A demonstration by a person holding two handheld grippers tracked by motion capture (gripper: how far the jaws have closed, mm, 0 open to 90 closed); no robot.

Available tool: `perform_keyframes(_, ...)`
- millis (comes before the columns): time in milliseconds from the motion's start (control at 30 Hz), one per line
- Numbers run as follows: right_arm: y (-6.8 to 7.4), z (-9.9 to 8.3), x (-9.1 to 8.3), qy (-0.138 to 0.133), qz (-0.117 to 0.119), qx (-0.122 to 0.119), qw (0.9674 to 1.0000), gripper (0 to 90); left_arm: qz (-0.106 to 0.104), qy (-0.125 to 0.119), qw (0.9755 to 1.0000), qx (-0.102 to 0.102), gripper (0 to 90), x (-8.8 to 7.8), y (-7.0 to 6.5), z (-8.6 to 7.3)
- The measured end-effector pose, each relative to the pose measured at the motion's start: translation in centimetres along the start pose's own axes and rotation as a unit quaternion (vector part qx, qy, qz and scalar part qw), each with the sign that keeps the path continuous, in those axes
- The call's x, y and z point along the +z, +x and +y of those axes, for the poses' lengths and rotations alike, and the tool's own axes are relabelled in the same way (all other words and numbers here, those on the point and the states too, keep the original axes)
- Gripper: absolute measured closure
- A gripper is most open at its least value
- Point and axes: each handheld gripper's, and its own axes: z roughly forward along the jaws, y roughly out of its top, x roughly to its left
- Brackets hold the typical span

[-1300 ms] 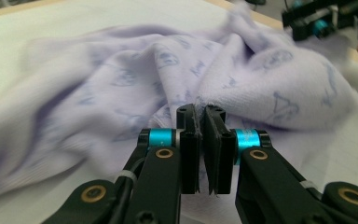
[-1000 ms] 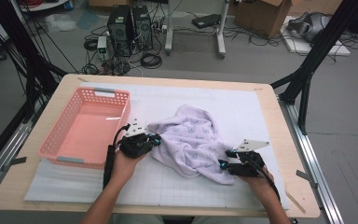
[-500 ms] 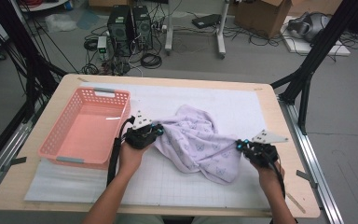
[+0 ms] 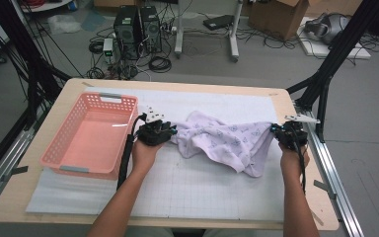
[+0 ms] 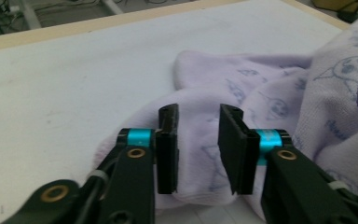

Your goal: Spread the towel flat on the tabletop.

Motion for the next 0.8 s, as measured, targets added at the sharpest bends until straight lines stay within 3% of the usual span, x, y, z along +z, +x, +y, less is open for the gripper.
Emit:
perform_keyframes(100,0.1,-0.9,-0.3,-0.001,0.009,0.001,1.0000,68.9,-0.039,0.013,0.9991,0.007,55.9,-0.2,-1.2,-0.2)
perform_keyframes(167,0.4,-1.4,-1.1,-0.009,0.025,0.001,0.9996,63.9,-0.068,0.017,0.9974,0.016,50.9,-0.4,-2.2,-0.1)
perform_keyframes(200,0.6,-1.6,-1.5,-0.013,0.026,-0.005,0.9996,61.4,-0.077,0.008,0.9968,0.019,49.8,-0.6,-2.7,-0.1)
perform_keyframes(267,1.0,-1.9,-2.7,-0.023,0.039,-0.015,0.9989,60.2,-0.107,-0.015,0.9939,0.026,49.1,-0.8,-4.3,-0.2)
perform_keyframes(400,2.1,-2.7,-4.4,-0.025,0.074,-0.044,0.9960,59.2,-0.143,0.011,0.9881,0.056,42.1,0.6,-7.2,-0.6)
perform_keyframes(500,3.1,-3.8,-5.1,-0.024,0.102,-0.057,0.9928,58.6,-0.134,0.040,0.9862,0.088,39.0,2.4,-9.2,-0.9)
perform_keyframes(600,3.5,-4.5,-5.1,-0.016,0.116,-0.058,0.9913,57.8,-0.094,0.071,0.9821,0.147,38.8,4.1,-10.9,-1.4)
perform_keyframes(667,3.6,-4.6,-4.8,-0.009,0.126,-0.058,0.9903,57.3,-0.090,0.080,0.9822,0.144,42.0,5.0,-11.4,-1.7)
perform_keyframes(767,3.7,-4.8,-4.4,-0.007,0.148,-0.056,0.9873,55.9,-0.079,0.092,0.9809,0.152,61.7,5.6,-11.6,-2.0)
perform_keyframes(800,3.8,-4.8,-4.3,-0.005,0.152,-0.060,0.9865,55.5,-0.083,0.099,0.9793,0.156,70.2,5.6,-11.6,-2.0)
